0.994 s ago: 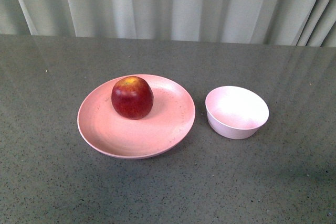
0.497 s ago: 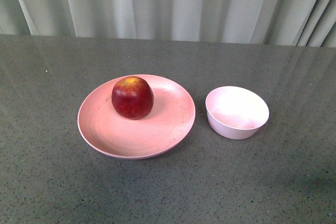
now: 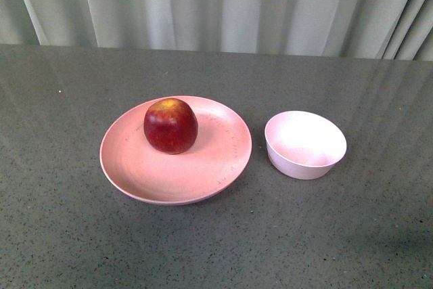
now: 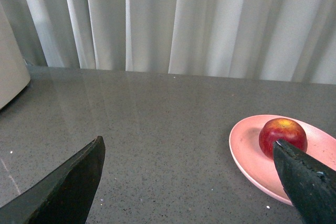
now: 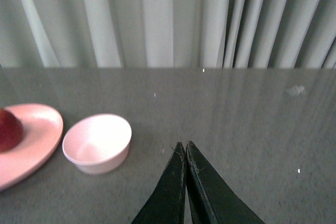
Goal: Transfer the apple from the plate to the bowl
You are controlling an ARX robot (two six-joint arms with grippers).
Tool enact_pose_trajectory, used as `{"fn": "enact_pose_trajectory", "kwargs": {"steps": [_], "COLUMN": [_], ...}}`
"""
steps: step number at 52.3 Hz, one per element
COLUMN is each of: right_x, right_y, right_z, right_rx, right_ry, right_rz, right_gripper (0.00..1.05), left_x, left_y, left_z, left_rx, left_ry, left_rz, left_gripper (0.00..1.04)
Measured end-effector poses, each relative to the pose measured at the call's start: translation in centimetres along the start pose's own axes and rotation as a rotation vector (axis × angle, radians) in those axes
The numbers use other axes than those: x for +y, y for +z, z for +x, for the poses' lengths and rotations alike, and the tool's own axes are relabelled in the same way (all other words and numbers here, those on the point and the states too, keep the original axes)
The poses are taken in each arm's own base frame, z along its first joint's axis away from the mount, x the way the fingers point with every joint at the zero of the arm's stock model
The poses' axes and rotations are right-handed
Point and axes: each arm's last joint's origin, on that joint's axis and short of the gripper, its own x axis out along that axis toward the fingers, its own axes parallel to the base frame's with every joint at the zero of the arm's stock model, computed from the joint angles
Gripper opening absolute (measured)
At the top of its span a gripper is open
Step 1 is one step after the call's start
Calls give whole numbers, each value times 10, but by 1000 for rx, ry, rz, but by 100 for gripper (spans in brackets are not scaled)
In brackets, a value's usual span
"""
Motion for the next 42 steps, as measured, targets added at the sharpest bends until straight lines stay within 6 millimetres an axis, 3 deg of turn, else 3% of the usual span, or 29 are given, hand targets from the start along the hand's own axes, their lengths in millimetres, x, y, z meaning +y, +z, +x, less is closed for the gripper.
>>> {"fn": "enact_pose_trajectory", "kwargs": {"steps": [21, 30, 38, 42], "right_x": [0, 0, 0, 0], "right_y": [-1, -1, -1, -1], "right_z": [-9, -9, -9, -9], "right_rx": [-8, -7, -8, -8], "right_ry": [1, 1, 2, 0], "right_rz": [0, 0, 0, 0], "right_gripper": [5, 33, 57, 75], "left_x": [0, 0, -1, -7], "left_y": [0, -1, -1, 3], "left_z": [0, 0, 8, 24], "left_rx": [0, 20, 471, 514], "left_ry": [0, -22, -382, -468], "left_rz": [0, -6, -221, -260], "left_gripper": [96, 96, 96, 96]}}
